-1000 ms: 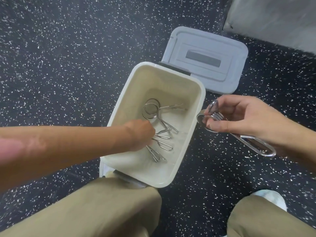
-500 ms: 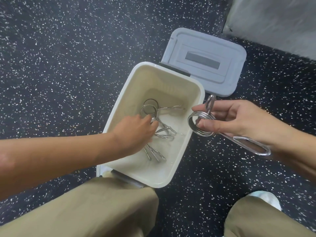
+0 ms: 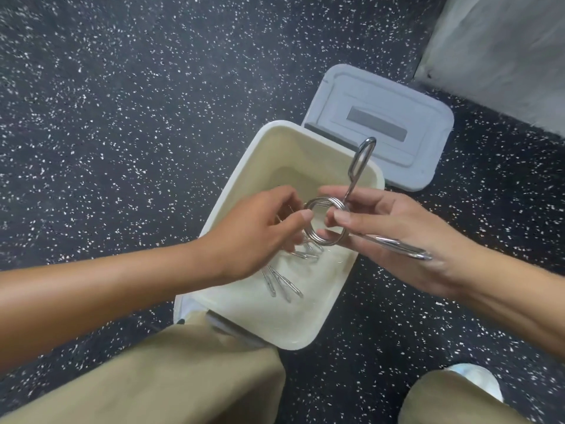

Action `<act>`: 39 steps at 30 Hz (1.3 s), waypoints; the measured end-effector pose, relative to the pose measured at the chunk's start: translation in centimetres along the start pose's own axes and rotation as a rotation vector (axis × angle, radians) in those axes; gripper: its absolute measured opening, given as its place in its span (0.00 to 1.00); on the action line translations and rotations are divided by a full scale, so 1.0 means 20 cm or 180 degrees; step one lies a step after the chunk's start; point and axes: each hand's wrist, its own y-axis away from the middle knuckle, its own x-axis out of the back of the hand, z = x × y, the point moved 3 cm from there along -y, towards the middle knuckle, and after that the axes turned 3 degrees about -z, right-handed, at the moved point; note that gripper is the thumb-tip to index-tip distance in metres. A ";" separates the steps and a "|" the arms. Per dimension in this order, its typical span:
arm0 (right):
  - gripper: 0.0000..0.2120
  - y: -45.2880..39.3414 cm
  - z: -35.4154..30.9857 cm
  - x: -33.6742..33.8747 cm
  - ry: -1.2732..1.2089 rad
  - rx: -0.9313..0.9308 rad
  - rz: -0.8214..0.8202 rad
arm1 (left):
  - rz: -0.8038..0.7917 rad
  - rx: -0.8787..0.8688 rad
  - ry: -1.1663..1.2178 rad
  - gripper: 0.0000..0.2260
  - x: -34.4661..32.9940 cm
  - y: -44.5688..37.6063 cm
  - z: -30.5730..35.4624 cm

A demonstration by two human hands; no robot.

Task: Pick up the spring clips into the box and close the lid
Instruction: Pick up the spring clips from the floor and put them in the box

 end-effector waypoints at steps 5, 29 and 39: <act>0.20 0.00 0.04 -0.01 -0.0202 -0.0004 -0.0055 | -0.0091 -0.0067 -0.0914 0.13 -0.02 -0.05 -0.01; 0.10 0.17 -0.02 0.32 0.0490 0.0313 0.0622 | -0.0774 0.0571 -0.4920 0.11 -0.05 -0.34 0.02; 0.09 0.13 -0.02 0.35 0.0609 0.0350 0.0738 | -0.0741 0.0564 -0.4786 0.13 -0.06 -0.43 -0.07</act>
